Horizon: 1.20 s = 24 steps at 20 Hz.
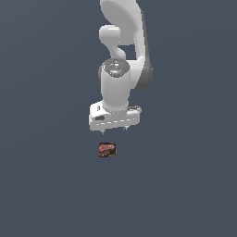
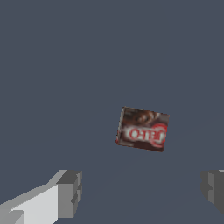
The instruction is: Pick up the object and move it to a goal position.
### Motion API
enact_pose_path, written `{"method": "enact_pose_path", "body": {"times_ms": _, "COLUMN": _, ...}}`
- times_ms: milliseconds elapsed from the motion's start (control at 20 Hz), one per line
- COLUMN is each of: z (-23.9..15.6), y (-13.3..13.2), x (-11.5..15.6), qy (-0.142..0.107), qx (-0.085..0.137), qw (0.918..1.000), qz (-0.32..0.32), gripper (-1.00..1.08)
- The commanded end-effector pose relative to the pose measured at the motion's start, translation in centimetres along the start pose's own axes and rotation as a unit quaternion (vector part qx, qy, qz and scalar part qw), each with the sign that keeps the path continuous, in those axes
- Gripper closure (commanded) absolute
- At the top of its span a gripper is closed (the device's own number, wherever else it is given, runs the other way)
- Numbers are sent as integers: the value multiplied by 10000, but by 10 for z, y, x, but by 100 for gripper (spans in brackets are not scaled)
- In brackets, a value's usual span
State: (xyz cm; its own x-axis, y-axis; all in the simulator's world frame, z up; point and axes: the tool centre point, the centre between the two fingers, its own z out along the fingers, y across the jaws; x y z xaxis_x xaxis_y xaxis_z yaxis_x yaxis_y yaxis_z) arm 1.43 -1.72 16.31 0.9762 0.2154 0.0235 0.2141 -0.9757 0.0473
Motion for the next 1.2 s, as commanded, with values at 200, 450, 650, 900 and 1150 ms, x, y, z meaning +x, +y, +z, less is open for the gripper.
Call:
{"method": "enact_pose_path", "body": {"times_ms": 200, "z": 11, "y": 5, "x": 2, "qy": -33, "qx": 1, "qw": 9970, "qz": -767, "gripper": -92}}
{"method": "enact_pose_path", "body": {"times_ms": 450, "z": 21, "y": 9, "x": 4, "qy": -57, "qx": 11, "qw": 9898, "qz": -1423, "gripper": -92}}
{"method": "enact_pose_path", "body": {"times_ms": 650, "z": 29, "y": 12, "x": 6, "qy": -72, "qx": 24, "qw": 9810, "qz": -1941, "gripper": -92}}
{"method": "enact_pose_path", "body": {"times_ms": 900, "z": 39, "y": 16, "x": 7, "qy": -84, "qx": 48, "qw": 9661, "qz": -2579, "gripper": -92}}
{"method": "enact_pose_path", "body": {"times_ms": 1150, "z": 48, "y": 19, "x": 9, "qy": -89, "qx": 76, "qw": 9472, "qz": -3204, "gripper": -92}}
